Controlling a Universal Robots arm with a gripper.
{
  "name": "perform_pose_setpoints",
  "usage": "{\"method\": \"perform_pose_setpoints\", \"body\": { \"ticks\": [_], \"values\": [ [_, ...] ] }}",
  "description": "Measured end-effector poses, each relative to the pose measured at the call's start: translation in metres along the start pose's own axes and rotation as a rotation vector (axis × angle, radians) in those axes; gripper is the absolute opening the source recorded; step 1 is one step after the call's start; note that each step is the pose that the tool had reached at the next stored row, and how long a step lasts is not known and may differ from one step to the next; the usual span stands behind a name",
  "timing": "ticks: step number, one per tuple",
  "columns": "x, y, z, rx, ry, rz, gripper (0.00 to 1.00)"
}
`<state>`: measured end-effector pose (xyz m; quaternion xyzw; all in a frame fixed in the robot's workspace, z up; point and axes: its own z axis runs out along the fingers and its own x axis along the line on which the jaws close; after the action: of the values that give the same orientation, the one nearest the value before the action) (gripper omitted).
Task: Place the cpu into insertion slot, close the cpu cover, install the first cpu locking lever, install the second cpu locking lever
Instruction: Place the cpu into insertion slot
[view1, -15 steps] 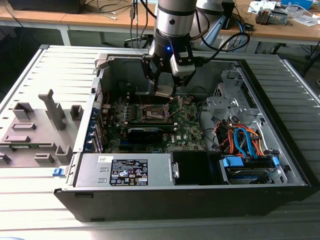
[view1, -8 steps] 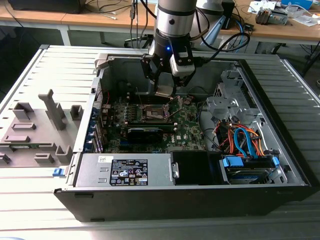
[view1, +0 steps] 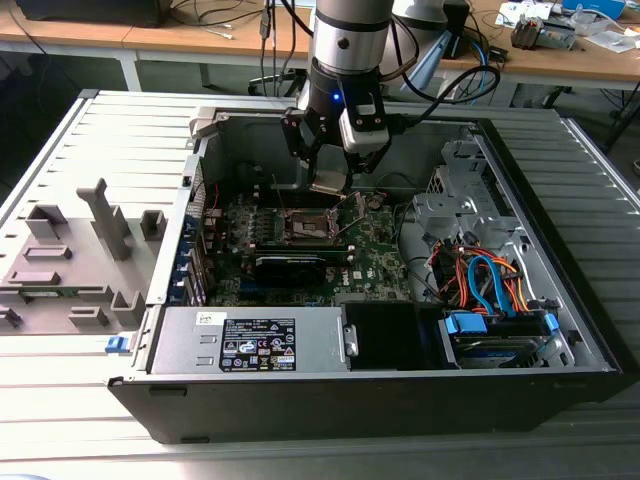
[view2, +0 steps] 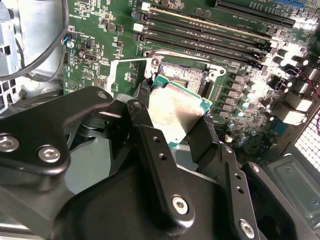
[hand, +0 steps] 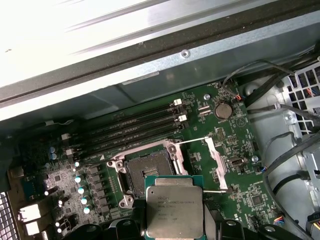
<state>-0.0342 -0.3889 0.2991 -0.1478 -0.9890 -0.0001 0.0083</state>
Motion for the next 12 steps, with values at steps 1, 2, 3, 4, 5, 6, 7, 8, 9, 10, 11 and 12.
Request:
{"method": "perform_pose_setpoints", "body": {
  "ticks": [1, 2, 3, 4, 5, 6, 7, 8, 9, 10, 11, 12],
  "values": [
    [0.0, 0.0, 0.0, -0.0001, 0.0, 0.001, 0.55],
    [0.0, 0.0, 0.0, -0.0001, 0.0, 0.003, 0.55],
    [0.0, 0.0, 0.0, -0.0001, 0.0, 0.003, 0.55],
    [0.0, 0.0, 0.0, -0.0002, 0.0, 0.005, 0.55],
    [0.0, 0.0, 0.0, -0.0001, 0.0, 0.006, 0.55],
    [0.0, 0.0, 0.0, -0.0001, 0.0, 0.007, 0.55],
    [0.0, 0.0, 0.0, -0.0002, 0.0, 0.008, 0.55],
    [0.0, 0.0, 0.0001, -0.0002, 0.0, 0.009, 0.55],
    [0.0, 0.0, 0.0001, -0.0003, 0.0, 0.01, 0.55],
    [0.0, 0.0, 0.0001, -0.0003, 0.0, 0.011, 0.55],
    [0.0, 0.0, 0.0, -0.0001, 0.0, 0.013, 0.55],
    [0.0, 0.0, 0.0001, -0.0002, 0.0, 0.014, 0.55]
  ]
}}
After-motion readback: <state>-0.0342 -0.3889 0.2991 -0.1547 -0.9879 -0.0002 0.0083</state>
